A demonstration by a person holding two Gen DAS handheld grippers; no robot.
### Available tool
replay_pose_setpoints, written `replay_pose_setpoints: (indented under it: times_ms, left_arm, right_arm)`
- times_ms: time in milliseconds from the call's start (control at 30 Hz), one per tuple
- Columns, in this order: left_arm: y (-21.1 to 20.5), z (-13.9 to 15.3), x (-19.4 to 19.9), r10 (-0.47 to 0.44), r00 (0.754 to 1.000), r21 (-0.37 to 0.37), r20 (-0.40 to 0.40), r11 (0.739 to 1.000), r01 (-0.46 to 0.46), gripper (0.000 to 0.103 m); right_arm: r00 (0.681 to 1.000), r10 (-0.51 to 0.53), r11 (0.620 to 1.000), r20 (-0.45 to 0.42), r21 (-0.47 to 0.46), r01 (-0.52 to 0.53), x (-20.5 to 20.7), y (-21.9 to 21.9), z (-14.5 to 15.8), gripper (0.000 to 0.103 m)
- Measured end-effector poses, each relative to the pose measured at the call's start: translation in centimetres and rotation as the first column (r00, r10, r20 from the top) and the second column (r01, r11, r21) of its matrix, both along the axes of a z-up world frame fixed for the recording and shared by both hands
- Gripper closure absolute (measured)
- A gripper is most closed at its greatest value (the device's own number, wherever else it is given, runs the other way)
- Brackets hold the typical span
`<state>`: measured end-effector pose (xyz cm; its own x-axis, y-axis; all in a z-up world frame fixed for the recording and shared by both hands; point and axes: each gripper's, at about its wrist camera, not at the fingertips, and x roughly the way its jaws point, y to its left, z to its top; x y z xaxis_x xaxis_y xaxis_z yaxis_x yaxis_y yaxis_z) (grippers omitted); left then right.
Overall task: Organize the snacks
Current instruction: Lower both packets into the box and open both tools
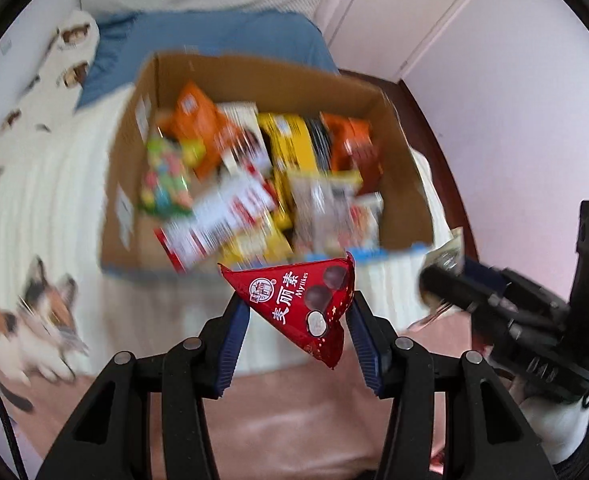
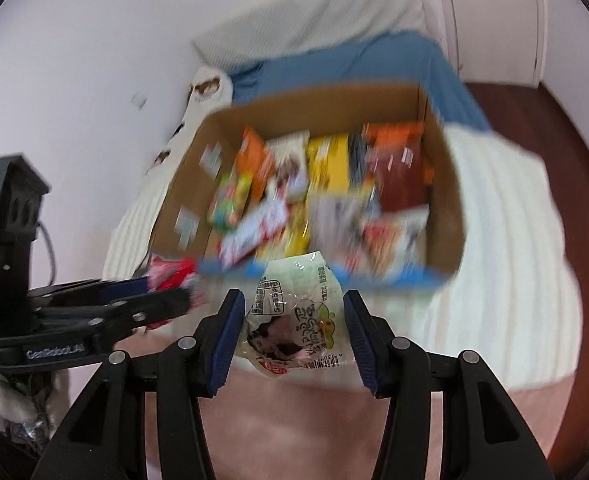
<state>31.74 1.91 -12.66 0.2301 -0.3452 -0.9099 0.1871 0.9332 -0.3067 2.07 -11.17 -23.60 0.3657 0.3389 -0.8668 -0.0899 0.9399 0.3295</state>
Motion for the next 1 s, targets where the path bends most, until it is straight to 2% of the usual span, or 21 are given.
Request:
replay_pose_setpoints:
  times_ms: [100,233,367,433,500,567,633,767,1000]
  left_arm:
    - [1.3,0.0,2.8,0.031,0.999,0.057,0.015,0.998,-0.032,0.056]
    - [2.6,-2.0,5.5,0.082,0.997,0.130,-0.004,0.988,-0.081,0.056]
    - [4.0,-4.2,7.3,0.150,0.988,0.213,-0.021,0.967,-0.142,0.055]
    - [4.4,-5.5,7.9,0.184,0.982,0.223,-0.027,0.959,-0.174,0.051]
    - [4.4,-5.9,8.4,0.194,0.981,0.242,-0.021,0.953,-0.184,0.036]
    - [4.1,-6.0,8.6,0.189,0.982,0.233,-0.009,0.955,-0.182,0.015]
    - [3.3,-6.0,8.4,0.173,0.985,0.238,0.001,0.956,-0.168,0.005]
    - [2.1,-5.6,8.2,0.157,0.987,0.276,0.036,0.948,-0.161,0.002]
    - [1.2,-5.0,7.0,0.162,0.986,0.261,0.041,0.951,-0.168,0.002]
  right_arm:
    - [0.999,-0.040,0.999,0.008,-0.020,0.040,3.5,-1.4,-0.2,0.049]
    - [0.996,-0.084,0.995,-0.039,-0.058,0.082,6.5,-2.9,-2.5,0.048]
    - [0.990,-0.108,0.989,-0.087,-0.109,0.099,8.8,-3.2,-5.6,0.045]
    - [0.985,-0.127,0.985,-0.118,-0.130,0.111,9.4,-3.2,-6.8,0.014]
    - [0.981,-0.138,0.983,-0.135,-0.143,0.118,9.7,-3.0,-8.2,0.004]
    - [0.980,-0.143,0.978,-0.139,-0.174,0.118,9.9,-2.8,-8.7,0.004]
    - [0.979,-0.147,0.976,-0.142,-0.183,0.119,10.1,-2.6,-9.0,0.003]
    - [0.978,-0.159,0.969,-0.134,-0.214,0.128,10.0,-2.6,-9.0,0.002]
    - [0.979,-0.168,0.965,-0.116,-0.221,0.140,9.2,-2.8,-7.7,0.002]
